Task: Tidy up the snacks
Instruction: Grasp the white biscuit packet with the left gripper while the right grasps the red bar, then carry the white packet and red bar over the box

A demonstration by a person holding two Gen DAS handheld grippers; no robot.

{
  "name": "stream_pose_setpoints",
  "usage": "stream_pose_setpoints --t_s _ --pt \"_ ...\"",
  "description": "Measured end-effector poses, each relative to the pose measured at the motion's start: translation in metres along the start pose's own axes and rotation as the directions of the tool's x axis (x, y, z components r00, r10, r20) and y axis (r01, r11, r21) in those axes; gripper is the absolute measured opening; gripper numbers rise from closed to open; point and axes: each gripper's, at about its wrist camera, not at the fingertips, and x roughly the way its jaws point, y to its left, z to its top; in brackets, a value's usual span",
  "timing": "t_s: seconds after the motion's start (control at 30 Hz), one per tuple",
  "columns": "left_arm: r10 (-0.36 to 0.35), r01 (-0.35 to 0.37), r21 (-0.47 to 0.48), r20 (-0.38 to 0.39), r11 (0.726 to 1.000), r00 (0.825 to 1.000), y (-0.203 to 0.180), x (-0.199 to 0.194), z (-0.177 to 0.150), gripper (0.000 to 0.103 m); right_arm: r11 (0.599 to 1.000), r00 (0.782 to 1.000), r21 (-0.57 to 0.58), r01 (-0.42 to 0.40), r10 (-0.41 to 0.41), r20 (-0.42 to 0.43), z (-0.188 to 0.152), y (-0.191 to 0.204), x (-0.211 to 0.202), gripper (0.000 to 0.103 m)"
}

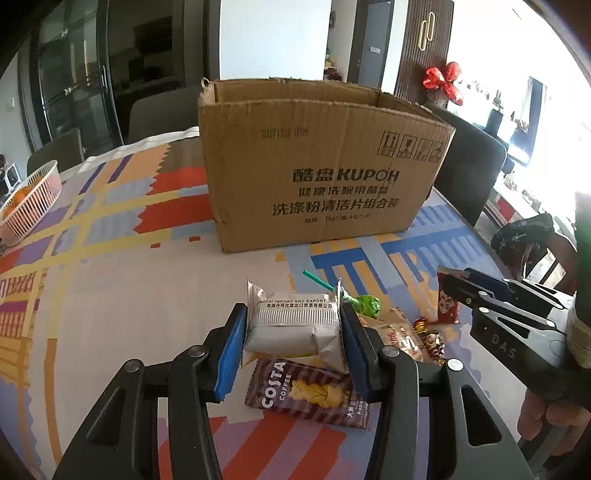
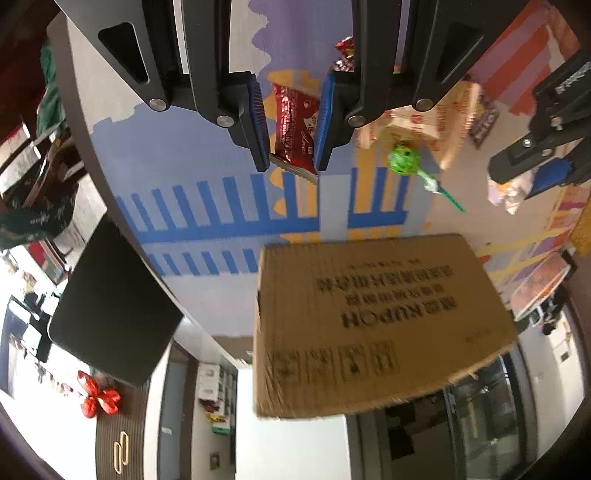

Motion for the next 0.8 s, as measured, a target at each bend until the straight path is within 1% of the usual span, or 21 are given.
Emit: stream_pose_setpoints --t_s 0.07,0.17,0.4,0.63,0.8 --pt "0.005 -0.005 -0.01 0.005 1.0 1.0 0.0 -0.005 0.002 0.049 1.0 1.0 -0.014 -0.017 0.017 0.016 0.001 0.002 -0.01 0.025" --pt "0.006 -0.006 -0.025 0.019 1.0 1.0 -0.002 -0.015 0.005 0.049 0.999 0.999 -0.034 -0.015 0.016 0.045 0.004 0.003 -0.024 0.025" --pt "0.019 -0.017 -0.031 0.056 0.999 0.998 -0.009 -0.038 0.02 0.049 0.997 0.993 -0.056 -0.053 0.059 0.101 0.015 0.003 -0.054 0.025" --pt "0.019 -0.015 -0.046 0.101 0.999 0.995 -0.01 -0.06 0.044 0.049 0.994 0.982 -0.066 -0.091 0.101 0.163 0.037 0.003 -0.082 0.025" --pt "0.022 -0.017 -0.037 0.14 0.999 0.99 -0.012 -0.075 0.065 0.049 0.991 0.971 -0.07 -0.115 0.127 0.201 0.057 0.005 -0.1 0.025"
